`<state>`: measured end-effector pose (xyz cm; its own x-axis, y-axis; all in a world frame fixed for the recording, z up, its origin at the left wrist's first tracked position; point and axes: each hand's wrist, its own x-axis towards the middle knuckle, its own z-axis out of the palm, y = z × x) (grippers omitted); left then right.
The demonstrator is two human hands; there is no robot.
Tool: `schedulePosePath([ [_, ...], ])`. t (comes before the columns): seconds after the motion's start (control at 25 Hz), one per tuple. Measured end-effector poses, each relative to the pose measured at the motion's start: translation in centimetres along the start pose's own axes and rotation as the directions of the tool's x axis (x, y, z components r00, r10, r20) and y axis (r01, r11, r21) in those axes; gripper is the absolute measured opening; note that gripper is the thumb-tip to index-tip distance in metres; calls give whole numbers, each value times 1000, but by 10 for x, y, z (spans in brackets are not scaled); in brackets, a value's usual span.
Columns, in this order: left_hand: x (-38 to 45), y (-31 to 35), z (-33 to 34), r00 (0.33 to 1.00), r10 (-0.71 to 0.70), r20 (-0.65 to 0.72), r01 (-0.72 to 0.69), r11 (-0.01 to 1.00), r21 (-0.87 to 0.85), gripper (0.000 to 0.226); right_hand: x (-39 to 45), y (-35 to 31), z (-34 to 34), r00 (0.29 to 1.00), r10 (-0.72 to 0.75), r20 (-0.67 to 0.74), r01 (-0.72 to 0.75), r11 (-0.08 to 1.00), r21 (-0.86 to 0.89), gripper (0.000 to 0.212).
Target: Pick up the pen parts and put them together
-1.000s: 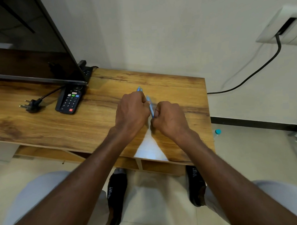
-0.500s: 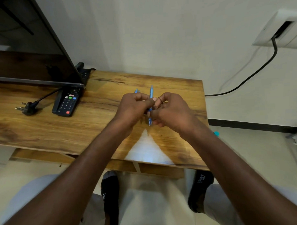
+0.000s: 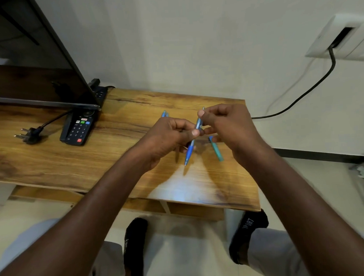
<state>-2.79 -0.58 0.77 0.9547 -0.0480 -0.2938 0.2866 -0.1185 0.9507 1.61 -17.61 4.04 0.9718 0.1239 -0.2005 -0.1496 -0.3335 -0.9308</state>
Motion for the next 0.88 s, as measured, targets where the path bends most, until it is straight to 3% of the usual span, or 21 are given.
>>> schedulePosePath([
  [0.16,-4,3,-2,999,12,45,-15,998,66,15,-2,-3,-5,992,114,58,-124,965,230,17],
  [0.32,-7,2,-1,995,65,-73,-65,998,-1,23,0,2,2,975,182,129,-213,930,300,20],
  [0.44,-6,0,-2,985,131,-110,-129,991,27,17,0,6,5,954,248,171,-295,881,370,28],
  [0.88,-5,-3,-10,978,183,-99,-170,977,128,13,-3,6,9,954,249,167,-293,893,341,21],
])
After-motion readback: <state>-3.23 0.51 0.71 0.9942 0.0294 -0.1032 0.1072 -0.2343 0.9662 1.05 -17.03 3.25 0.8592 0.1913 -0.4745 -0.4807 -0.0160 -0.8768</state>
